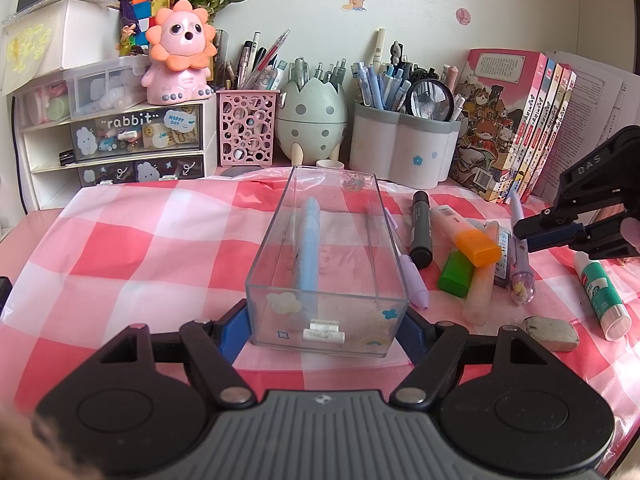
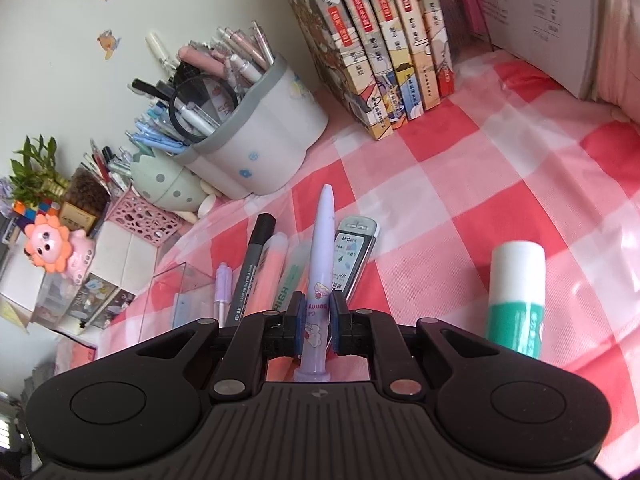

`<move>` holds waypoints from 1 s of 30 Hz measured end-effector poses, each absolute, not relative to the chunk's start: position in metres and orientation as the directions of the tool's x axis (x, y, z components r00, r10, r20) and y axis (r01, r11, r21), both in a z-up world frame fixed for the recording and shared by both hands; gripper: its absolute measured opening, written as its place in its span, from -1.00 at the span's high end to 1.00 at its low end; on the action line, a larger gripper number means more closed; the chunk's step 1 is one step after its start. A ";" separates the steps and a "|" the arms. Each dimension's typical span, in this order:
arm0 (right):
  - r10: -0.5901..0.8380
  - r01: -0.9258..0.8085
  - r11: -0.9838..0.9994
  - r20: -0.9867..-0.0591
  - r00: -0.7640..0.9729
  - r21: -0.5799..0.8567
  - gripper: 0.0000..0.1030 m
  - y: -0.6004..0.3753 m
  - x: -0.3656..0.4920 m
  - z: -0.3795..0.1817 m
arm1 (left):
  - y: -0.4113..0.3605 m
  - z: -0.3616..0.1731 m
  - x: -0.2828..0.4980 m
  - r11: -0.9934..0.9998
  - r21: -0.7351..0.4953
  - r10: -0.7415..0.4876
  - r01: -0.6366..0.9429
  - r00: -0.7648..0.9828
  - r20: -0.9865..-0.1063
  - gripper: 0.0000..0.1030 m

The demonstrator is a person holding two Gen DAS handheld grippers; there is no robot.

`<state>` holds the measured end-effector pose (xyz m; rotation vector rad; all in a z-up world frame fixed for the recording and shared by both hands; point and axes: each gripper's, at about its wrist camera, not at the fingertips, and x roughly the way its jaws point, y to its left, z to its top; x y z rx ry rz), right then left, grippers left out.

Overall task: Organize stationery
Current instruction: 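Carry the lavender pen into the clear tray and open the right tool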

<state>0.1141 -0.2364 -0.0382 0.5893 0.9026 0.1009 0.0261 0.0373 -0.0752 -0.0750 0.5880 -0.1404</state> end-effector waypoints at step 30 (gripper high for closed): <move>0.412 0.075 0.818 -0.672 0.615 0.571 0.71 -0.200 0.122 -0.007 | 0.037 -0.075 0.026 0.987 -0.113 -0.154 0.110 0.823 -0.547 0.04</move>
